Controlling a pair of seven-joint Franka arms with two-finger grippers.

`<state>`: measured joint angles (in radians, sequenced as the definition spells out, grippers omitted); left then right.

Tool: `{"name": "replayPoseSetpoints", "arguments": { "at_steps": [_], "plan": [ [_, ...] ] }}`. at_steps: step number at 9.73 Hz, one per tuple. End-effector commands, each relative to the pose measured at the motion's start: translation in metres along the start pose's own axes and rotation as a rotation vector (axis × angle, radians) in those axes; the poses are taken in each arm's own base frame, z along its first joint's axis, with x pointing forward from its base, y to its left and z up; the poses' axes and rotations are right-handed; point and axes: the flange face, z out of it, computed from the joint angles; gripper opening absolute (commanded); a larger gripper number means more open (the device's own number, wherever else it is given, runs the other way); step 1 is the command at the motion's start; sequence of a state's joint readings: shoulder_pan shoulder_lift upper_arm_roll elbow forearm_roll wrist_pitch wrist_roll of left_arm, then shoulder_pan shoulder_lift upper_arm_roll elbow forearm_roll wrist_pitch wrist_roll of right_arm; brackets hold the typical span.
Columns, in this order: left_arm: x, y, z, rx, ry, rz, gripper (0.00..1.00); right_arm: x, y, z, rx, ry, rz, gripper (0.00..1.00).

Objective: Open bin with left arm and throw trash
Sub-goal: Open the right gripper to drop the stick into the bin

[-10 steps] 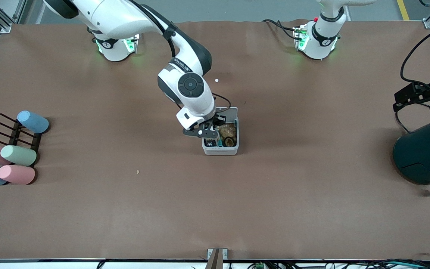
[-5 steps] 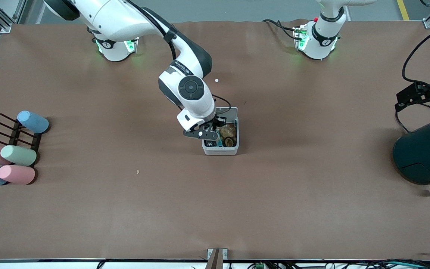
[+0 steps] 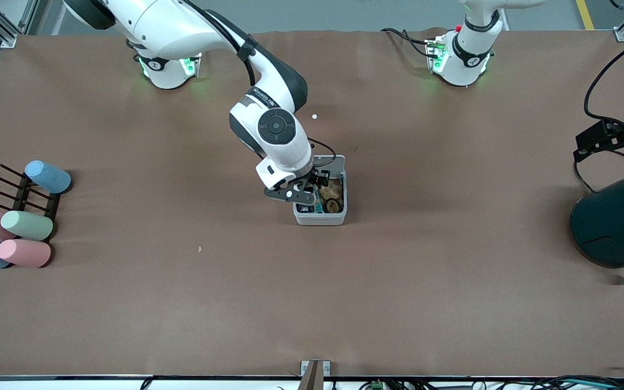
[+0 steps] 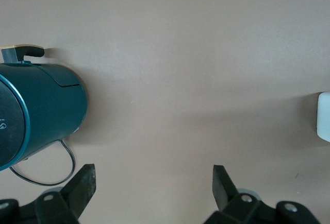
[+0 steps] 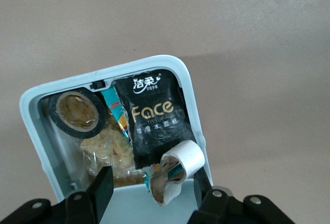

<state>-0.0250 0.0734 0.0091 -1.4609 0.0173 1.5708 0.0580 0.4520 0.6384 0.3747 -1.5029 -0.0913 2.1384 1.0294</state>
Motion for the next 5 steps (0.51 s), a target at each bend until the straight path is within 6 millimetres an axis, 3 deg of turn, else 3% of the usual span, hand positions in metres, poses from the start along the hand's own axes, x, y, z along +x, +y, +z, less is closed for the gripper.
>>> {"name": "replayPoseSetpoints", "arguments": {
  "at_steps": [1,3,5],
  "plan": [
    [0.003,0.000,-0.006,-0.008,0.005,0.001,1.00,-0.008,0.008,-0.035,-0.058,0.001,0.011,0.71],
    [0.003,0.000,-0.006,-0.009,0.005,0.000,1.00,-0.015,0.021,-0.067,-0.124,-0.012,0.010,0.71],
    [0.003,0.000,-0.006,-0.008,0.005,0.000,1.00,-0.013,0.027,-0.074,-0.141,-0.017,0.021,0.71]
  ]
}}
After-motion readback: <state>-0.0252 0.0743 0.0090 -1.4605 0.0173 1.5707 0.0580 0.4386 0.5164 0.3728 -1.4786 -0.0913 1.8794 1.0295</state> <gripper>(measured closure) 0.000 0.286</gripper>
